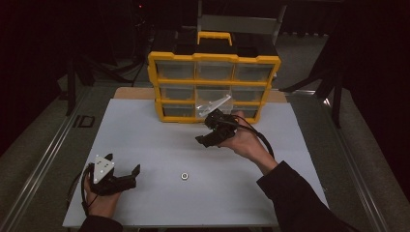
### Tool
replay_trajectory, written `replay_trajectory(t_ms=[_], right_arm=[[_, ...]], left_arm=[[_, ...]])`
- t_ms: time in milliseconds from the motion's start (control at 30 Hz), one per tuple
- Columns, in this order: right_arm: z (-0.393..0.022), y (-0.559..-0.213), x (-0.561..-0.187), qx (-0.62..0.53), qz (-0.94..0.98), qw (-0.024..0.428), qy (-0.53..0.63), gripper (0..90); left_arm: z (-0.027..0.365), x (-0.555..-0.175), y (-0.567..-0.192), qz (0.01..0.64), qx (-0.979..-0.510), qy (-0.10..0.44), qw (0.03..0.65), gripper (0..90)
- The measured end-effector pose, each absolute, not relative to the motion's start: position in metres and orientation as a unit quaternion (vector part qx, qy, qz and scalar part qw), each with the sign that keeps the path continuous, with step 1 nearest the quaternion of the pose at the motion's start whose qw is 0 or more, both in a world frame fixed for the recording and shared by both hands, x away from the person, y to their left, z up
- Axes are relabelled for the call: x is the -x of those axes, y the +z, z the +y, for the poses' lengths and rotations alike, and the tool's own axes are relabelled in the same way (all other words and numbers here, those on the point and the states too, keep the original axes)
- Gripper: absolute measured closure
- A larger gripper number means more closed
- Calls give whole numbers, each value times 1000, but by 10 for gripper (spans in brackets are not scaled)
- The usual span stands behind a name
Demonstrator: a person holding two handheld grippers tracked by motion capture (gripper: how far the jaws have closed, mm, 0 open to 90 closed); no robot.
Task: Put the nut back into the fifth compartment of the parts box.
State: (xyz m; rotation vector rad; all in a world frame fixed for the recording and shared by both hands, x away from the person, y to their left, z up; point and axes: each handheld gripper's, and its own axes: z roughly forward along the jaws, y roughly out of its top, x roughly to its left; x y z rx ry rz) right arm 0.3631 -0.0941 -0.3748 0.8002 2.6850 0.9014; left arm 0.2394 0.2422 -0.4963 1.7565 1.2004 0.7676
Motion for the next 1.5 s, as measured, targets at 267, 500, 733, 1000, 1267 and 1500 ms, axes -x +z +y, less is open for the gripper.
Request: replay_trajectory(t_ms=[267, 500, 733, 1000, 1267, 1500], right_arm=[[-89, -385, -357, -265, 909, 89, 309, 357], [-86, -395, -353, -264, 912, 80, 305, 351], [-83, -407, -346, -259, 914, 74, 304, 353], [-79, -420, -342, -257, 917, 64, 298, 355], [-76, -429, -338, -253, 920, 61, 293, 355], [-71, -437, -334, -248, 924, 55, 288, 356]], left_arm=[[243, -239, -496, 480, -702, 307, 426, 0], [243, -239, -496, 480, -702, 308, 426, 0], [242, -239, -496, 479, -703, 307, 426, 0], [242, -239, -496, 480, -703, 307, 427, 0], [242, -239, -496, 480, -702, 307, 427, 0], [243, -239, -496, 480, -702, 307, 427, 0]])
